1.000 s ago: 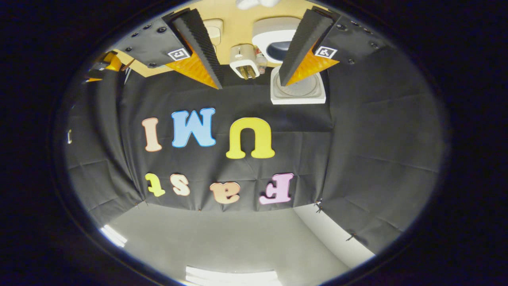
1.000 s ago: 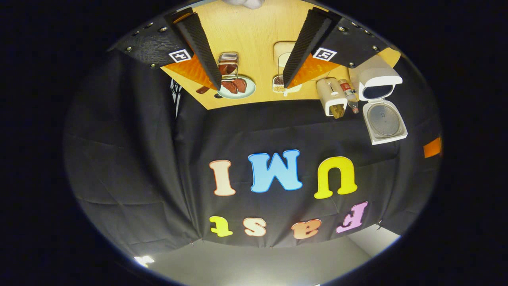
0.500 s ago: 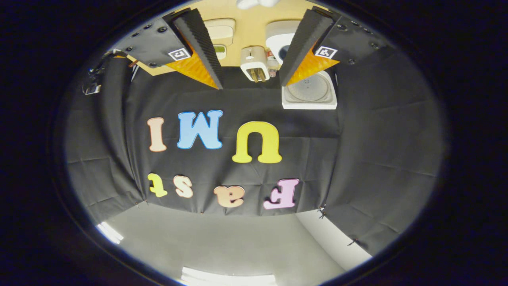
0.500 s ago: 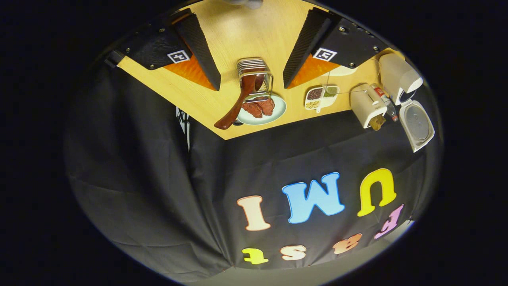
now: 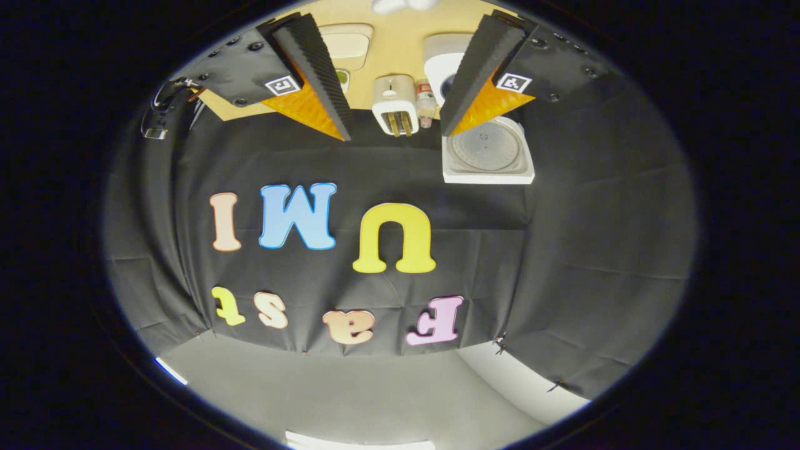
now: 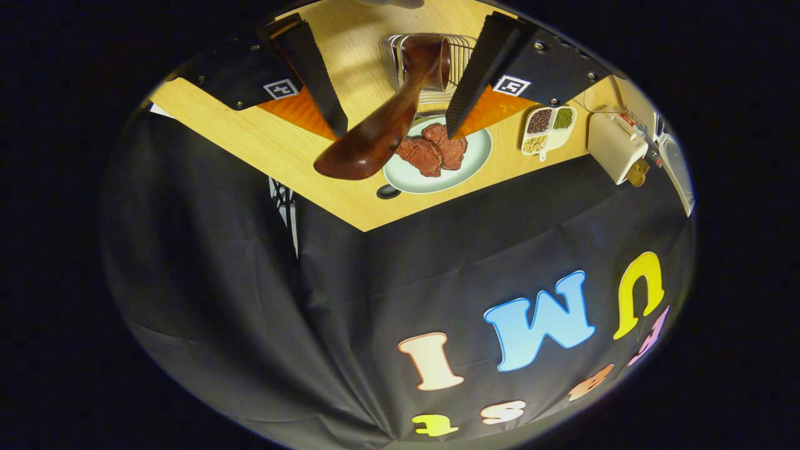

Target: Close the left gripper, press the button to open the rice cooker; take a wooden spoon from the chopstick holder with the right hand, scoop a spoonful of rice and pour it into the rice cooker, then put the wooden spoon back into the chopstick holder.

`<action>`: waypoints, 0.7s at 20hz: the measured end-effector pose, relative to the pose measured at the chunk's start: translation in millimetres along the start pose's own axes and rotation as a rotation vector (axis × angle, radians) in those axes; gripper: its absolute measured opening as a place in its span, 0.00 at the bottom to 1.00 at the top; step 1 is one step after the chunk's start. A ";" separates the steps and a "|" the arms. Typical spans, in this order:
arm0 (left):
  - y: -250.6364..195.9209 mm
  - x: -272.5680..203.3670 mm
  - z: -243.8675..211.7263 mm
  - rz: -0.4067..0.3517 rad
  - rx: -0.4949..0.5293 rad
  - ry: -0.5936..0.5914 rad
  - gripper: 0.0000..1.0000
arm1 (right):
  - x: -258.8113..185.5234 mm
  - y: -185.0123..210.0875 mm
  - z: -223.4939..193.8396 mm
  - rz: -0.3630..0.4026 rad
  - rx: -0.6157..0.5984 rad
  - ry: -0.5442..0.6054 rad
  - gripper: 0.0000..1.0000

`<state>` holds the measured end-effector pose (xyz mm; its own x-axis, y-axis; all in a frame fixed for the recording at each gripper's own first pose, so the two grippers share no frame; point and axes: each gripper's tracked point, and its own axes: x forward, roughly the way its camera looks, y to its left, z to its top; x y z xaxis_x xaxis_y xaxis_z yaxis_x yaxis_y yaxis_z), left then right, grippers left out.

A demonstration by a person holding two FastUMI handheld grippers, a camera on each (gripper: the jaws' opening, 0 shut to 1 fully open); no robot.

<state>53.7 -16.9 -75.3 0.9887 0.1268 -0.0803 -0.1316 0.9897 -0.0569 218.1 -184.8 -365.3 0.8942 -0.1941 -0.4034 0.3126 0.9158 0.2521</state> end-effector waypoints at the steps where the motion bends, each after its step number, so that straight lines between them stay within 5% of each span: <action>1: 1.7 2.9 -0.6 0.008 -0.001 0.003 0.96 | 3.8 1.2 -0.6 0.007 0.002 0.005 0.97; 3: 3.1 6.4 1.1 0.026 0.007 -0.004 0.99 | 9.8 5.2 -2.7 0.033 -0.001 0.017 0.97; 5: 0.0 8.5 3.1 0.027 0.022 -0.011 0.99 | 12.0 7.7 -2.7 0.044 0.004 0.028 0.86; 6: -1.4 9.6 4.7 0.029 0.032 -0.013 0.99 | 12.9 6.4 -3.2 0.042 0.000 0.027 0.67; 7: -3.1 9.2 6.1 0.031 0.041 -0.019 0.98 | 11.5 0.2 1.2 0.013 -0.004 0.016 0.66; 9: -6.4 8.7 10.5 0.032 0.054 -0.031 0.99 | 7.5 9.8 1.1 0.044 0.028 0.037 0.30; 10: -8.1 7.7 13.8 0.032 0.061 -0.035 0.99 | 8.3 11.7 0.2 0.045 0.038 0.038 0.22; 14: -12.0 3.3 19.1 0.035 0.079 -0.044 0.99 | 8.3 18.4 -1.1 0.068 -0.004 0.055 0.17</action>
<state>59.9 -27.0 -55.8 0.9860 0.1625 -0.0375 -0.1617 0.9865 0.0243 231.0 -169.2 -364.9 0.8943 -0.1116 -0.4334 0.2501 0.9277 0.2771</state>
